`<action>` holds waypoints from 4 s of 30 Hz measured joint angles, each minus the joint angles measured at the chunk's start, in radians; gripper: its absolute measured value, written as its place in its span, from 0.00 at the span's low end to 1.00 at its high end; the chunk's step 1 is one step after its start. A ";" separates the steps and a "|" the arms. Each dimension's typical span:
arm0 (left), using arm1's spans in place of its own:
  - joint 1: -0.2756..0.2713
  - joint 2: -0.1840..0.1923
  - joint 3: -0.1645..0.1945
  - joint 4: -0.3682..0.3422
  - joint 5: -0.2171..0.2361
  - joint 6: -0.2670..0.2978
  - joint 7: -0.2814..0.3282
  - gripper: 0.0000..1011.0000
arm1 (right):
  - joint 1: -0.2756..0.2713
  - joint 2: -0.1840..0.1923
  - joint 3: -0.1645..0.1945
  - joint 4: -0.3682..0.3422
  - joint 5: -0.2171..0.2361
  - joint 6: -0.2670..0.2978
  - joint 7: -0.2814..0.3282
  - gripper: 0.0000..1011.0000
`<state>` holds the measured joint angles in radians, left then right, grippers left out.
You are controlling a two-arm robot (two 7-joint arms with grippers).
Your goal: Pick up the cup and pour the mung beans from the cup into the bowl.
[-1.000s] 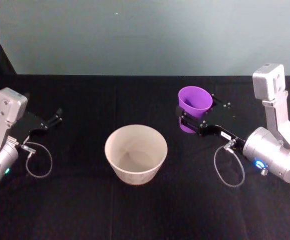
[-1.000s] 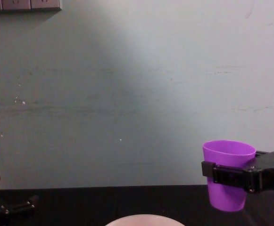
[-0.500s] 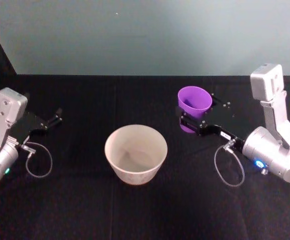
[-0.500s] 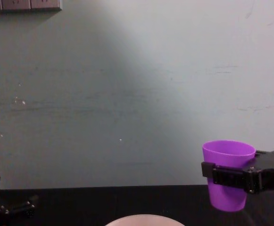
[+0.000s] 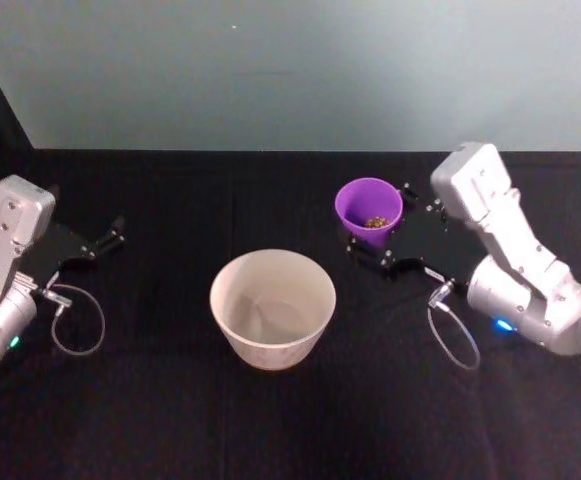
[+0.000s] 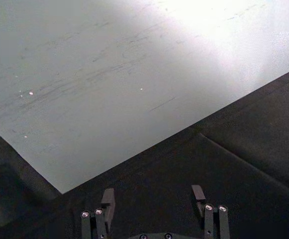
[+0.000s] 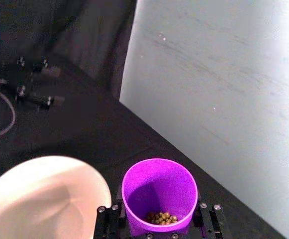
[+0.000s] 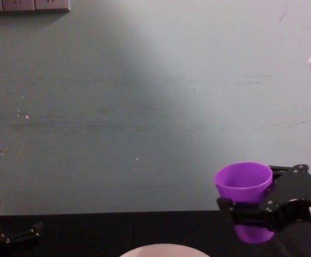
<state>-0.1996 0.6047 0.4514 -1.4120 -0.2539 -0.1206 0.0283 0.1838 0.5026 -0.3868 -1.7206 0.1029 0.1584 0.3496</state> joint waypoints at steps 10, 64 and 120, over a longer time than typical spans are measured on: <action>0.000 0.000 0.000 0.000 0.000 0.000 0.000 0.99 | 0.061 0.027 -0.090 -0.001 -0.200 -0.002 0.020 0.72; 0.000 0.000 0.000 0.000 0.000 0.000 0.000 0.99 | 0.254 -0.005 -0.454 -0.037 -1.053 0.135 0.145 0.72; 0.000 0.000 0.000 0.000 0.000 0.000 0.000 0.99 | 0.209 -0.049 -0.437 -0.061 -1.306 0.095 0.226 0.72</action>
<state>-0.1995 0.6047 0.4514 -1.4120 -0.2539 -0.1206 0.0283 0.3924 0.4532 -0.8240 -1.7812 -1.2031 0.2538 0.5760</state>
